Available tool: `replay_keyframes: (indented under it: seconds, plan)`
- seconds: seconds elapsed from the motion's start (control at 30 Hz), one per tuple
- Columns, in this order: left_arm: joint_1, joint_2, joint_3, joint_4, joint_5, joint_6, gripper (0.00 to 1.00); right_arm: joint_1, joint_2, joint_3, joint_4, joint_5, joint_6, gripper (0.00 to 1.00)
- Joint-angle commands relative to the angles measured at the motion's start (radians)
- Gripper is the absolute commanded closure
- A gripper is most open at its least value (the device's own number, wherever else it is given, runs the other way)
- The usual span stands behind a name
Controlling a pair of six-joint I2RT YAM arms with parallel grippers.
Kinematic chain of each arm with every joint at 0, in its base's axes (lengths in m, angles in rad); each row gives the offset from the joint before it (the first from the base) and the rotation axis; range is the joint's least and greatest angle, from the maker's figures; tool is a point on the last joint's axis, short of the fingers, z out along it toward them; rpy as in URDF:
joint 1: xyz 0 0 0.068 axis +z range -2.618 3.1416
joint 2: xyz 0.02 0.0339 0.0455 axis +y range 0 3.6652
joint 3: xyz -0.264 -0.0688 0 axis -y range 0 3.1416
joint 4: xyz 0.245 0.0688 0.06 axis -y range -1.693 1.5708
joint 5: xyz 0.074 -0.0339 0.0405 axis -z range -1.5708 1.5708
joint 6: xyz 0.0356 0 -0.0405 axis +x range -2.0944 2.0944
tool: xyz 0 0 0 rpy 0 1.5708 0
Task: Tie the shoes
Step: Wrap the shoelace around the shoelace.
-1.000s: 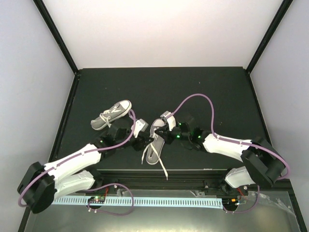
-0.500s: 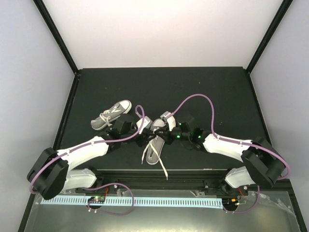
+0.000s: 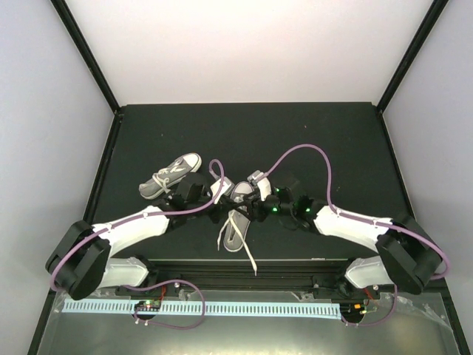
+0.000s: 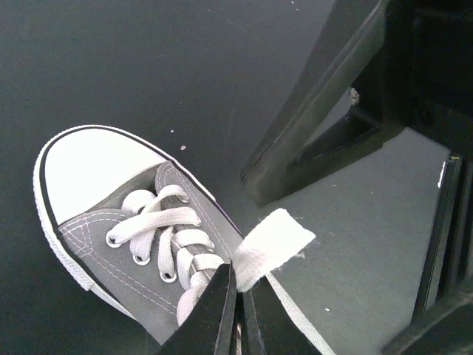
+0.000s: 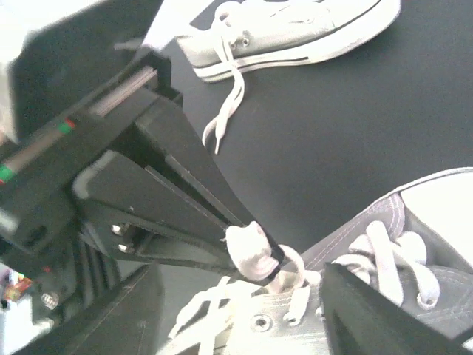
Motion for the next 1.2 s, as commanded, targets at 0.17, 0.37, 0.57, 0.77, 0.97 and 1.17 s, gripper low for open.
replay_keyframes:
  seconds: [0.17, 0.37, 0.57, 0.77, 0.97, 1.17]
  plan:
    - [0.011, -0.044, -0.009, 0.028, -0.018, -0.036, 0.99, 0.032, -0.248, -0.216, 0.029, 0.066, 0.121, 0.26]
    - [0.011, -0.056, -0.014, 0.015, -0.018, -0.04, 0.99, 0.142, -0.22, -0.336, 0.157, 0.074, 0.229, 0.31]
    - [0.011, -0.071, -0.012, -0.005, -0.028, -0.036, 0.98, 0.197, -0.112, -0.329, 0.193, 0.047, 0.233, 0.4]
    - [0.012, -0.066, -0.002, -0.013, -0.023, -0.036, 0.99, 0.2, -0.051, -0.299, 0.196, 0.031, 0.217, 0.51]
    - [0.012, -0.068, 0.002, -0.014, -0.021, -0.036, 0.98, 0.204, 0.033, -0.267, 0.204, -0.001, 0.207, 0.59]
    - [0.011, -0.064, 0.004, -0.017, -0.017, -0.033, 0.98, 0.213, 0.075, -0.251, 0.196, 0.009, 0.202, 0.68]
